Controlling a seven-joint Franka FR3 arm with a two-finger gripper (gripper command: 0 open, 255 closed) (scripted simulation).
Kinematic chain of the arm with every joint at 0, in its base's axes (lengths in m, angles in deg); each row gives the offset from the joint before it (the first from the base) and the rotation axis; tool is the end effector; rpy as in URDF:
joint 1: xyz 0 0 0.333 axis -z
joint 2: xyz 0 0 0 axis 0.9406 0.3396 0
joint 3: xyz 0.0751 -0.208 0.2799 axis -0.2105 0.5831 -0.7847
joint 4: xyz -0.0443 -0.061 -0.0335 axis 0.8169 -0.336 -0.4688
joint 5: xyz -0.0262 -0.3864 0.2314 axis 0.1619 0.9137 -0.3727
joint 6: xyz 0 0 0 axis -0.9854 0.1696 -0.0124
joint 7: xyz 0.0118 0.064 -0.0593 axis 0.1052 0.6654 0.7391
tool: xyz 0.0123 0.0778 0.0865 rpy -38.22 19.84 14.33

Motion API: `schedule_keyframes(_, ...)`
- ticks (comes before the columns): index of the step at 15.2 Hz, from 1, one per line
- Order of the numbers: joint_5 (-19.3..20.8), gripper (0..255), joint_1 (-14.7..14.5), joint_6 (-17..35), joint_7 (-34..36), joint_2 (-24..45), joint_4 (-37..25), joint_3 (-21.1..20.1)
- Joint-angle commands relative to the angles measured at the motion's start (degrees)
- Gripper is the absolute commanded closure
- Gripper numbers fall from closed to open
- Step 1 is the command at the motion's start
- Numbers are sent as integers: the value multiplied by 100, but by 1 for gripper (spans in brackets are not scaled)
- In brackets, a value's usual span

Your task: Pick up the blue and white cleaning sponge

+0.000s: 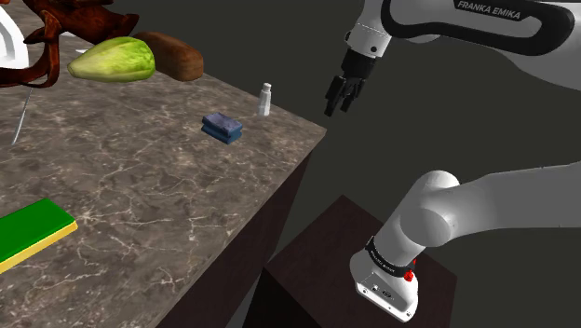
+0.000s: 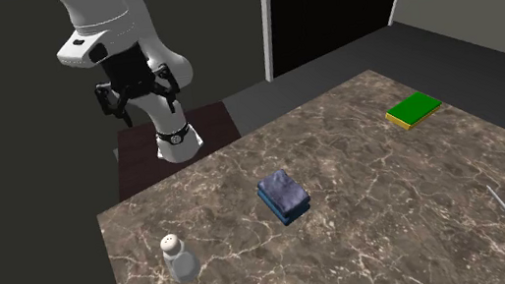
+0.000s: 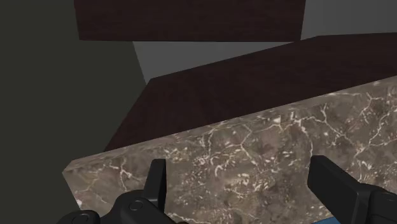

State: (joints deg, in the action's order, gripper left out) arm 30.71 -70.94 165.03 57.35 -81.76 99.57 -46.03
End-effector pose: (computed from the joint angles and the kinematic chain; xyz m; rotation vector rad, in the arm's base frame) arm 0.3539 -0.0177 0.5866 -3.0978 0.0050 -0.0455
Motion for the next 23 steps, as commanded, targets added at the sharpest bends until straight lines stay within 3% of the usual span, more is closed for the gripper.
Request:
schedule_keyframes(1,0,0,0,0,0,0,0,0)
schedule_keyframes(12,-485,0,-395,1594,545,1783,-611,-571)
schedule_keyframes(23,-511,0,-663,2613,1085,3794,-2055,-1056)
